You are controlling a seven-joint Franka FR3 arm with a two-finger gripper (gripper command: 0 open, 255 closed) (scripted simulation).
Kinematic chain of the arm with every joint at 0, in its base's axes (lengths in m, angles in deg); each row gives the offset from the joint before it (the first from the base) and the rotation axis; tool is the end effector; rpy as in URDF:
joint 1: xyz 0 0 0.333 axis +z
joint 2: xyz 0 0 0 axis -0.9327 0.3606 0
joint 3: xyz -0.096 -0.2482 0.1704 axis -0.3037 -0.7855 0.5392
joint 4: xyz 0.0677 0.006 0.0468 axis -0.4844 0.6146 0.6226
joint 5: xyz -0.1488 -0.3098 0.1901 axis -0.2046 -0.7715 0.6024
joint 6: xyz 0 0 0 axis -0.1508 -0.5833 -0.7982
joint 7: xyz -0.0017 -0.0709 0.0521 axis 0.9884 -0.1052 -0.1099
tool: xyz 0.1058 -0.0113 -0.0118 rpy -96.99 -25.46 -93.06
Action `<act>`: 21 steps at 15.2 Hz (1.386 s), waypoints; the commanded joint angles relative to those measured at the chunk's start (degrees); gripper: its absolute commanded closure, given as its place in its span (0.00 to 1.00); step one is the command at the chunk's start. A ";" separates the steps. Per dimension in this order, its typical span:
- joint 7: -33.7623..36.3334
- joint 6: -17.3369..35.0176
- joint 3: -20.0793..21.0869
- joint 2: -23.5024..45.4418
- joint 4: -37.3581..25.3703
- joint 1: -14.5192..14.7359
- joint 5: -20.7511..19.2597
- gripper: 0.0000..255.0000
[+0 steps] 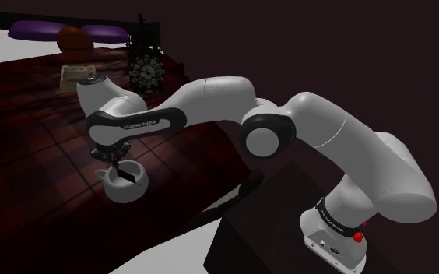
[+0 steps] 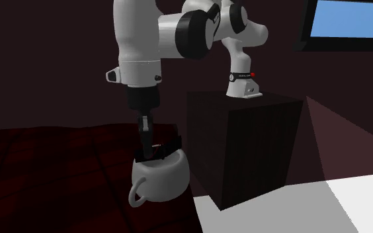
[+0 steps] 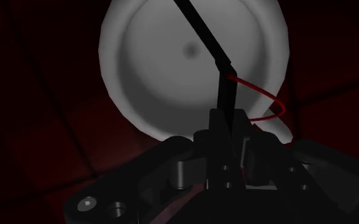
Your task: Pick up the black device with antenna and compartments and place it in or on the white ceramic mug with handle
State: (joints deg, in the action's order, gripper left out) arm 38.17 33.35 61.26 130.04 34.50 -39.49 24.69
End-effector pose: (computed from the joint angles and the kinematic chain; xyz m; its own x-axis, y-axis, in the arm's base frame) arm 0.6534 0.4588 0.1676 0.9843 -0.1765 -0.0065 -0.1765 -0.9843 0.0012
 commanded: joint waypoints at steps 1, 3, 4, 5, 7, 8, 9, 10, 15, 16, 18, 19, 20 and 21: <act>0.05 0.40 -0.08 -0.20 1.17 -0.25 -0.07 1.00; 0.05 0.39 -0.08 -0.19 1.15 -0.24 -0.07 1.00; 0.05 0.38 -0.08 -0.17 1.12 -0.24 -0.07 1.00; 0.21 1.00 -0.05 -0.82 2.42 -0.38 -0.12 0.00; 0.13 0.42 -0.06 -0.42 1.43 -0.23 -0.08 0.00; 0.11 0.47 -0.06 -0.48 1.53 -0.27 -0.08 0.00; 0.12 0.46 -0.06 -0.48 1.53 -0.26 -0.08 0.00; 0.05 0.39 -0.08 -0.18 1.14 -0.24 -0.07 0.00; 0.14 -2.69 0.39 -5.31 3.25 -0.68 0.23 0.00; 0.14 -2.67 0.39 -5.33 3.29 -0.68 0.23 0.00; 0.14 -2.69 0.39 -5.31 3.25 -0.68 0.23 0.00; 0.14 -2.69 0.39 -5.31 3.25 -0.68 0.23 0.00; 0.14 -2.69 0.39 -5.31 3.25 -0.68 0.23 0.00; 0.14 -2.69 0.39 -5.31 3.25 -0.68 0.23 0.00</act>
State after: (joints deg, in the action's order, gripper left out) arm 38.31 30.67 61.64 124.74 37.74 -40.17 24.92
